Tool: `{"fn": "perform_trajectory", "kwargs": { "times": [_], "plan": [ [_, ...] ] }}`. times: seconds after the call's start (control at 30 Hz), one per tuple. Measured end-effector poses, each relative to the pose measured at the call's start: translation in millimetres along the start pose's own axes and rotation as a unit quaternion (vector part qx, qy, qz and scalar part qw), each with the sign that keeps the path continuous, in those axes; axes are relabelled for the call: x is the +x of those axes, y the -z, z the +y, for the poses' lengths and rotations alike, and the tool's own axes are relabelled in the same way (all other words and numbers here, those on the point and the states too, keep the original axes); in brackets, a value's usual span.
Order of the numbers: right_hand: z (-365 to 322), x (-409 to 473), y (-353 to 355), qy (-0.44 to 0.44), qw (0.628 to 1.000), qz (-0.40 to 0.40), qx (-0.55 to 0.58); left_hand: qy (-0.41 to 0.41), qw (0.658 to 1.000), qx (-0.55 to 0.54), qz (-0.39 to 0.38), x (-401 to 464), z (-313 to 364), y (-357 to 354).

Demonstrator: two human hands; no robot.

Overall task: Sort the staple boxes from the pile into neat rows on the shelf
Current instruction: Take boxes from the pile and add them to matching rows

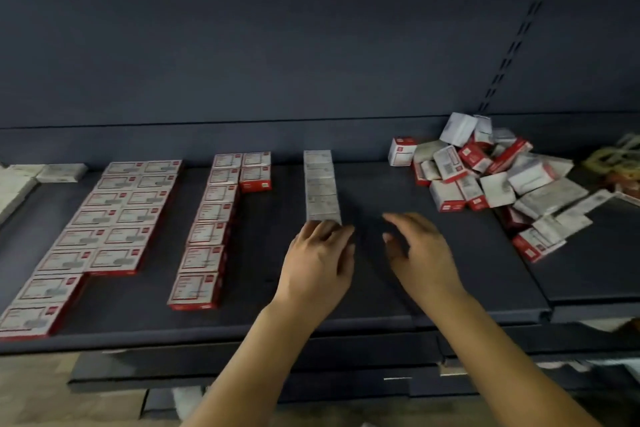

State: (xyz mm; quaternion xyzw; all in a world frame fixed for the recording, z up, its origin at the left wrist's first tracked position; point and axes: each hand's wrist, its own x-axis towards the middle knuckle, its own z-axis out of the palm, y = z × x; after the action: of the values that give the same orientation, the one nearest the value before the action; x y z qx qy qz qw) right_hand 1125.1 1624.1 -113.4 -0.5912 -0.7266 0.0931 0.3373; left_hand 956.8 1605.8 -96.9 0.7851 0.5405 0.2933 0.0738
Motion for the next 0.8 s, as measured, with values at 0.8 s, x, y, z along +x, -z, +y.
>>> {"fn": "perform_trajectory", "kwargs": {
  "times": [0.8],
  "plan": [
    [135.2, 60.3, 53.1, -0.076, 0.978, -0.048, -0.188, 0.034, 0.991, 0.093, -0.093, 63.3, 60.3, -93.4]
  ]
}}
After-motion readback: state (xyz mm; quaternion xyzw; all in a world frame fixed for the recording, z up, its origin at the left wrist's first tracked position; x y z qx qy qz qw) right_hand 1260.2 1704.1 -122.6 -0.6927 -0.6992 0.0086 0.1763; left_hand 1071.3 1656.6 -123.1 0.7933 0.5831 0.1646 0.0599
